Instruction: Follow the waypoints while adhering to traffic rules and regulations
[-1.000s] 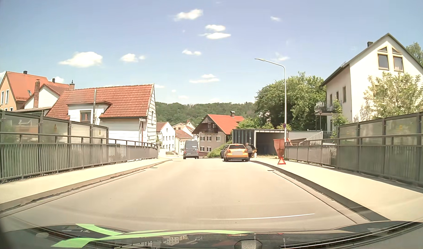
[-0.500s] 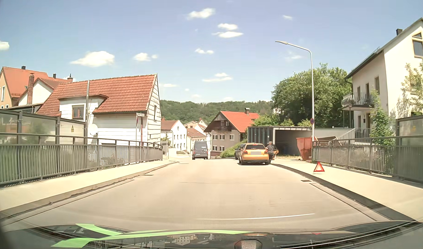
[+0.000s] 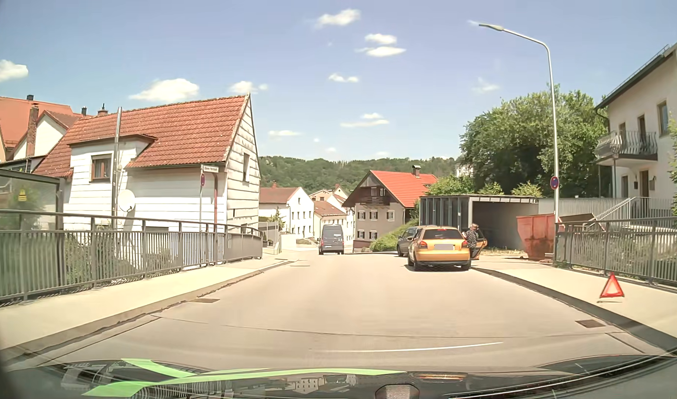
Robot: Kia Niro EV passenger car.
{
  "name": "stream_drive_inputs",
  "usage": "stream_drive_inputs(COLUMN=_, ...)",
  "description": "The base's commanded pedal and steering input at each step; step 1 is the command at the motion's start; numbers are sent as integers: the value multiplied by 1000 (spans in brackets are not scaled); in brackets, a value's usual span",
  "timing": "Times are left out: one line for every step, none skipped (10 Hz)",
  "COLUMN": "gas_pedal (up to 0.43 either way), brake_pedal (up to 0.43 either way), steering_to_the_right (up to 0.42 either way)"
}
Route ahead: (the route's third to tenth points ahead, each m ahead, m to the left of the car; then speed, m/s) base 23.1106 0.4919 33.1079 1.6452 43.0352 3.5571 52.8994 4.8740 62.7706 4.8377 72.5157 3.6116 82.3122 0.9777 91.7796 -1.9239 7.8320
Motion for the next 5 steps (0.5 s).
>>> stream_drive_inputs(gas_pedal=67, brake_pedal=0, steering_to_the_right=-24)
stream_drive_inputs(gas_pedal=67, brake_pedal=0, steering_to_the_right=-21)
stream_drive_inputs(gas_pedal=59, brake_pedal=0, steering_to_the_right=-18)
stream_drive_inputs(gas_pedal=59, brake_pedal=0, steering_to_the_right=-14)
stream_drive_inputs(gas_pedal=59, brake_pedal=0, steering_to_the_right=-10)
